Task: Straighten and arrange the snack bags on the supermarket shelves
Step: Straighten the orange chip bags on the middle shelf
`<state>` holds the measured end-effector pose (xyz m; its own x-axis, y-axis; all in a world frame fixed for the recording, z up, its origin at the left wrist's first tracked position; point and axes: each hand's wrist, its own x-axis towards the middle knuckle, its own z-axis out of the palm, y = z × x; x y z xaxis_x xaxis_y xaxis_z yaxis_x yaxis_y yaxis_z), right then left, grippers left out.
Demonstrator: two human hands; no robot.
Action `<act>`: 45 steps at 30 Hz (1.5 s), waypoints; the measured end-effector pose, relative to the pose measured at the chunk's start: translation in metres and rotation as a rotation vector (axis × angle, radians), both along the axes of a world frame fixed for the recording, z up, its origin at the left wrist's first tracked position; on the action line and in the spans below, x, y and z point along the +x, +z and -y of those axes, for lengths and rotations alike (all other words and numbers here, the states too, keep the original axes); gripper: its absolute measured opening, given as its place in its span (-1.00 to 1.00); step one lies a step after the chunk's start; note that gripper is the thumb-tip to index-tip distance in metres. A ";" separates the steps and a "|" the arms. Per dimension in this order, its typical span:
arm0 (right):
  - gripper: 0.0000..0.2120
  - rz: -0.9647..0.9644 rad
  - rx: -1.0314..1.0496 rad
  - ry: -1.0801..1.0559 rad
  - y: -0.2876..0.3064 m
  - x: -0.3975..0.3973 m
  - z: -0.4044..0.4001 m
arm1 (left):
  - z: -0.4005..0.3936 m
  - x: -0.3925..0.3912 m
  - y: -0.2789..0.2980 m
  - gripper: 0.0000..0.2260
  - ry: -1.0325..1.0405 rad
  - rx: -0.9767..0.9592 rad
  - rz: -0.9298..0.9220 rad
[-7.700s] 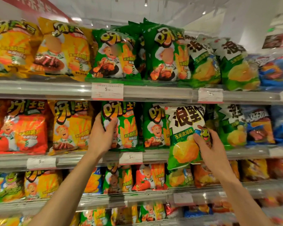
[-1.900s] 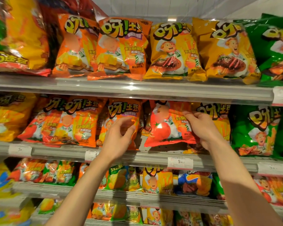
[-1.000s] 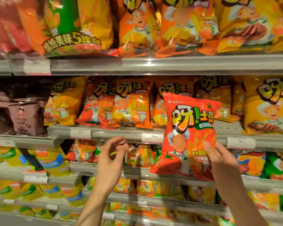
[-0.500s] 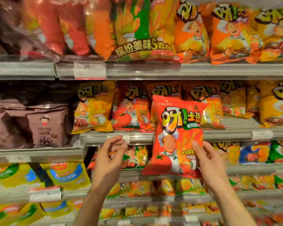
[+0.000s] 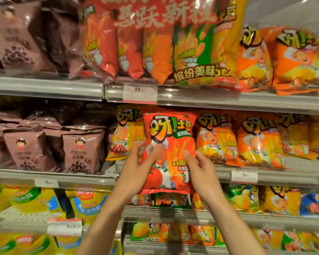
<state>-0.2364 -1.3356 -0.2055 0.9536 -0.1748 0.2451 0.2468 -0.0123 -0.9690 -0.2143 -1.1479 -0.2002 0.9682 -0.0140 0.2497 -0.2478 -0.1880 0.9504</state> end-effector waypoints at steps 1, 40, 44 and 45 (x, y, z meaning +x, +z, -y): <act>-0.68 0.001 -0.012 0.020 0.002 0.005 -0.006 | -0.006 0.003 0.002 -0.23 0.034 -0.004 0.003; -0.45 -0.069 -0.524 -0.203 0.054 0.071 -0.009 | -0.152 0.040 0.008 -0.44 0.322 0.112 0.136; -0.36 -0.078 -0.503 -0.241 0.046 0.051 0.020 | -0.128 0.065 0.010 -0.51 0.242 0.121 0.121; -0.35 -0.079 -0.497 -0.246 0.044 0.046 0.025 | -0.122 0.072 0.010 -0.56 0.241 0.134 0.123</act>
<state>-0.1899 -1.3607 -0.1617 0.9183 -0.2758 0.2840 0.1058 -0.5202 -0.8474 -0.1423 -1.0262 -0.1900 0.9101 0.1721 0.3769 -0.2926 -0.3770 0.8788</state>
